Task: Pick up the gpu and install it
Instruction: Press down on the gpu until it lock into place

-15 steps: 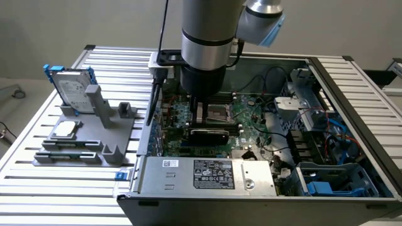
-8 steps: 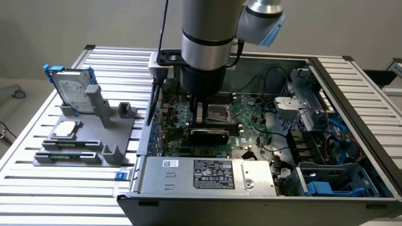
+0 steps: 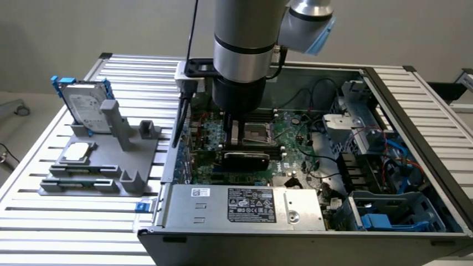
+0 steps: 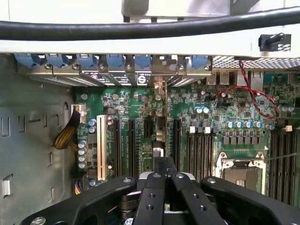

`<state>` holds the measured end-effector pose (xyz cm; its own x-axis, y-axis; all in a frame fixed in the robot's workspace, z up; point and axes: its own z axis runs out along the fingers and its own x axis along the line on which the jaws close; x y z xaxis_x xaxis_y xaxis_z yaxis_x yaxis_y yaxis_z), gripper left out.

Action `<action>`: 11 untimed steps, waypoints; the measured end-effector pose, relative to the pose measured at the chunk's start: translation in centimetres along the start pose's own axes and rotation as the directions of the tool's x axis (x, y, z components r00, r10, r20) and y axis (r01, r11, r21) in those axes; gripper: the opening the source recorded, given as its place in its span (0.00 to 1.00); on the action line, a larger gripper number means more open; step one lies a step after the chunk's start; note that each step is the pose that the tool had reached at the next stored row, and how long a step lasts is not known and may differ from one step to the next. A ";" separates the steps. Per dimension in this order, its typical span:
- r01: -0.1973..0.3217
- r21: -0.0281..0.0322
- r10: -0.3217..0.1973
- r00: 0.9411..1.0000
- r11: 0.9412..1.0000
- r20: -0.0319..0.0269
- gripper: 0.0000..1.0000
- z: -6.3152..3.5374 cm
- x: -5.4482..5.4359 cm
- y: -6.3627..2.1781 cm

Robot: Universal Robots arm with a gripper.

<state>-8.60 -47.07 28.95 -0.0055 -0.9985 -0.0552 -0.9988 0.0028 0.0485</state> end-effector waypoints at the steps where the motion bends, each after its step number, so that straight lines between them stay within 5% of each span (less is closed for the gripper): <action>1: 0.000 0.000 0.000 1.000 1.000 0.000 0.11 0.11 0.0 0.00; 11: 0.000 0.007 0.000 1.000 1.000 0.004 0.11 1.28 -0.4 -0.06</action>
<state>-8.60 -46.64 27.68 -0.0055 -0.9982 -0.0593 -0.9991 0.0030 0.0420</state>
